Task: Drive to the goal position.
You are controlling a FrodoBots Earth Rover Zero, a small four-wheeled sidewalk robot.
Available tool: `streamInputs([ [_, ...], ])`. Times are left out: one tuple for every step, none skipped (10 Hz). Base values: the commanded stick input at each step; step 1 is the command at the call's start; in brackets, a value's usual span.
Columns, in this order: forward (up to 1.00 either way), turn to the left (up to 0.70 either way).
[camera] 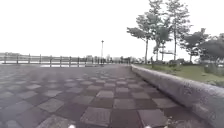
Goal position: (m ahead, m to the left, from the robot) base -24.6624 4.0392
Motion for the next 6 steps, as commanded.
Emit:
streamInputs([
  [0.00,-0.85],
  [0.00,-0.85],
  [0.00,-0.85],
  [0.00,-0.85],
  [0.00,-0.85],
  [0.00,-0.85],
])
